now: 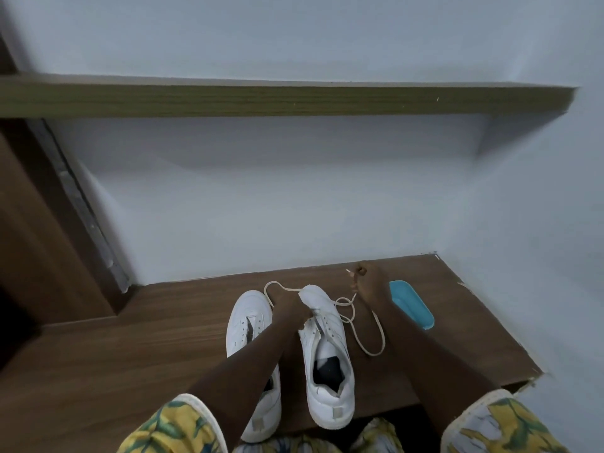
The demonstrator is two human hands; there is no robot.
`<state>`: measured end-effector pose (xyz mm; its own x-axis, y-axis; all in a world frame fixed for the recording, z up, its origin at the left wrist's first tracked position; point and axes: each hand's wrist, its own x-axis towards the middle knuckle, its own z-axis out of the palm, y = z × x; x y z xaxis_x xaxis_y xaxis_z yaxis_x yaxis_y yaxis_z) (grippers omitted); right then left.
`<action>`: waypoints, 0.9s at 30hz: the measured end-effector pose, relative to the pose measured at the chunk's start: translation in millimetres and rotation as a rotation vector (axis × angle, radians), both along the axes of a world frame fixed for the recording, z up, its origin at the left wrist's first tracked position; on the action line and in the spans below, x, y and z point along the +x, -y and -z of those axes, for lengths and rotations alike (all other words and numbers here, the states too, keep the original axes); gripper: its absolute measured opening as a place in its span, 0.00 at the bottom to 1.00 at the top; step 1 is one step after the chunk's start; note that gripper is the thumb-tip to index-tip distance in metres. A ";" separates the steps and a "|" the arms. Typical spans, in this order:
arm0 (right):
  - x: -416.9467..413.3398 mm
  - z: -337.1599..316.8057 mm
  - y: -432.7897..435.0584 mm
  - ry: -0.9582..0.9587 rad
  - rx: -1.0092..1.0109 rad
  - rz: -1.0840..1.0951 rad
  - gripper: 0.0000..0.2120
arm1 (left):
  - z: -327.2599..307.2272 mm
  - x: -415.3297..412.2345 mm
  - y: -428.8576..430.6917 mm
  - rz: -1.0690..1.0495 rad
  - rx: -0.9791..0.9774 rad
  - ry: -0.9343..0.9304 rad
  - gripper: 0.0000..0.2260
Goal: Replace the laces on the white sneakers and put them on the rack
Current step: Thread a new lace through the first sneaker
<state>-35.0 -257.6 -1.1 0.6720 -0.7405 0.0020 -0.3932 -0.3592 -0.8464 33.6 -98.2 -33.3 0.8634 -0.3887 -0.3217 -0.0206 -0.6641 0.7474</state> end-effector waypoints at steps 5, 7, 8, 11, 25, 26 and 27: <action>-16.8 10.7 -18.6 -0.126 -0.011 -0.166 0.15 | -3.1 -24.6 -2.9 0.098 0.051 0.067 0.12; -17.8 21.6 -23.5 -0.157 -0.005 -0.196 0.17 | 0.0 -26.4 -1.4 0.076 0.058 0.083 0.07; -18.4 24.5 -27.3 -0.160 0.014 -0.213 0.16 | -4.2 -27.3 -3.6 0.057 0.041 0.064 0.02; -18.8 24.9 -40.4 -0.177 0.023 -0.281 0.11 | -5.1 -23.6 -10.7 0.032 0.034 0.070 0.15; -0.8 38.0 -59.5 -0.247 -0.269 -0.460 0.09 | 7.1 -7.8 -17.0 -0.030 0.016 -0.023 0.07; -0.3 37.7 -59.3 -0.248 -0.280 -0.473 0.09 | 7.5 -7.6 -17.1 -0.028 0.013 -0.025 0.06; 0.1 38.0 -59.4 -0.253 -0.286 -0.485 0.09 | 6.9 -7.7 -17.6 -0.030 0.012 -0.034 0.05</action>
